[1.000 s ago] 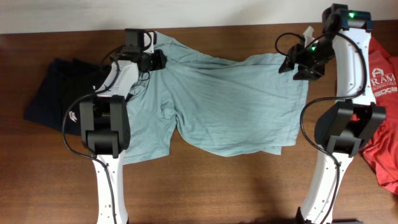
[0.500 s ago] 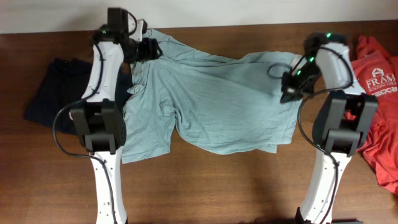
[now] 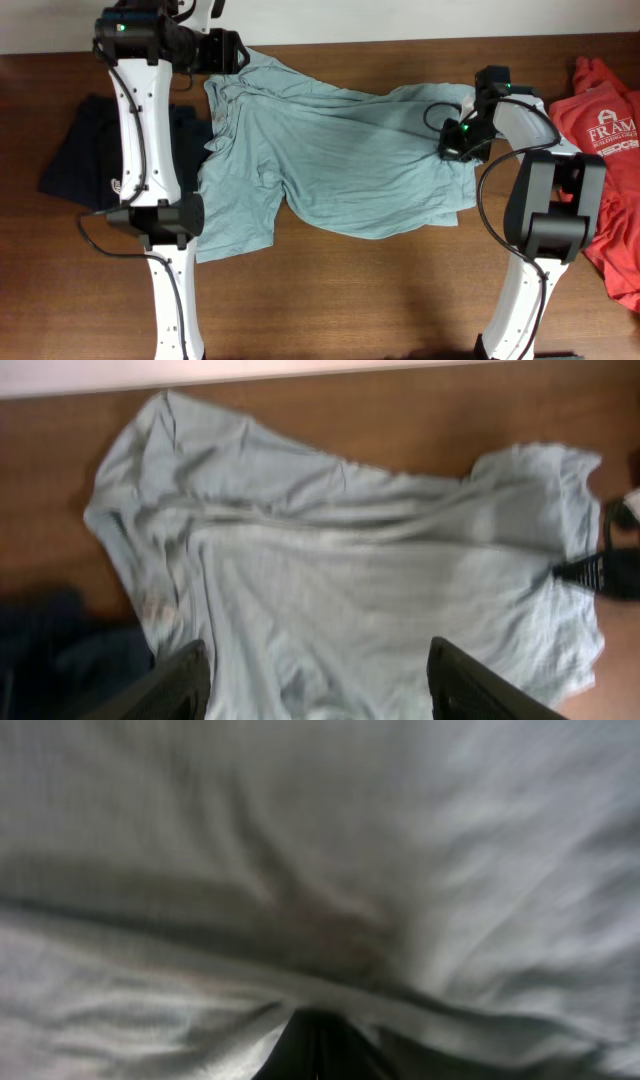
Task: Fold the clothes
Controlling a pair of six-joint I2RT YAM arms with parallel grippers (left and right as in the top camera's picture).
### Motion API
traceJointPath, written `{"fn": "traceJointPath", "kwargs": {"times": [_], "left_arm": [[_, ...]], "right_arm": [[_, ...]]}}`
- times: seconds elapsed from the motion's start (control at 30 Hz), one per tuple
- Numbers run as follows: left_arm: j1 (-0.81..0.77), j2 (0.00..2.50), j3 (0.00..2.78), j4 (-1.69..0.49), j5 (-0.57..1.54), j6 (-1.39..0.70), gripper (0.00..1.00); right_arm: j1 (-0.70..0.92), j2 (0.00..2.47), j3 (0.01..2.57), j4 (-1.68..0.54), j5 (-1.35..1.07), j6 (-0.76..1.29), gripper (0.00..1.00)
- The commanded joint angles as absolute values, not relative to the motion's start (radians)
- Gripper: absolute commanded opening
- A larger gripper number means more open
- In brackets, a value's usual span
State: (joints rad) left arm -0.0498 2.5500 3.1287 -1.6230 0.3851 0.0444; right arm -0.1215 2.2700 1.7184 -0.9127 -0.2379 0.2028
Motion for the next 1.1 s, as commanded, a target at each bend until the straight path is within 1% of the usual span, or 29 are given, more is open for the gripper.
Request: {"fn": "traceJointPath", "kwargs": {"times": [0.0, 0.1, 0.13, 0.3, 0.33, 0.37, 0.4, 0.43, 0.57, 0.67, 0.77, 0.9, 1.0, 1.07], "left_arm": [[-0.092, 2.51, 3.139, -1.683, 0.27, 0.105, 0.69], [-0.13, 2.501, 3.137, -1.687, 0.212, 0.107, 0.67], [-0.142, 2.501, 3.137, -1.687, 0.212, 0.108, 0.68], [-0.185, 2.489, 3.136, -1.688, 0.11, 0.107, 0.68], [-0.189, 2.473, 3.136, -1.688, 0.103, 0.107, 0.68], [-0.19, 2.457, 3.136, -1.688, 0.103, 0.107, 0.69], [-0.19, 2.434, 3.136, -1.688, 0.096, 0.107, 0.7], [-0.19, 2.404, 3.136, -1.688, 0.074, 0.107, 0.71], [-0.19, 2.261, 3.132, -1.688, -0.033, 0.105, 0.72], [-0.19, 2.123, 3.081, -1.688, -0.112, 0.095, 0.76], [-0.19, 1.958, 2.953, -1.688, -0.171, 0.095, 0.78], [-0.189, 1.723, 2.699, -1.687, -0.229, 0.06, 0.78], [-0.189, 1.569, 2.487, -1.687, -0.229, 0.02, 0.78], [-0.189, 1.515, 2.395, -1.687, -0.228, 0.0, 0.79]], "right_arm": [[-0.16, 2.365, 1.74, -0.881, -0.045, 0.245, 0.04], [-0.188, 2.365, 1.831, -0.885, -0.088, 0.237, 0.05], [-0.197, 2.365, 1.86, -0.89, -0.125, 0.216, 0.07], [-0.244, 2.365, 2.034, -1.012, -0.232, 0.214, 0.08], [-0.253, 2.365, 2.077, -1.052, -0.255, 0.214, 0.1], [-0.264, 2.365, 2.119, -1.089, -0.28, 0.212, 0.18], [-0.274, 2.364, 2.161, -1.125, -0.315, 0.189, 0.31], [-0.284, 2.363, 2.207, -1.163, -0.354, 0.161, 0.37], [-0.314, 2.36, 2.402, -1.348, -0.423, 0.101, 0.5], [-0.323, 2.352, 2.537, -1.479, -0.427, 0.064, 0.53], [-0.323, 2.324, 2.654, -1.585, -0.427, 0.056, 0.56], [-0.321, 2.254, 2.775, -1.699, -0.422, 0.056, 0.58], [-0.303, 2.14, 2.775, -1.699, -0.413, 0.059, 0.62], [-0.285, 2.088, 2.771, -1.699, -0.393, 0.061, 0.64]]}}
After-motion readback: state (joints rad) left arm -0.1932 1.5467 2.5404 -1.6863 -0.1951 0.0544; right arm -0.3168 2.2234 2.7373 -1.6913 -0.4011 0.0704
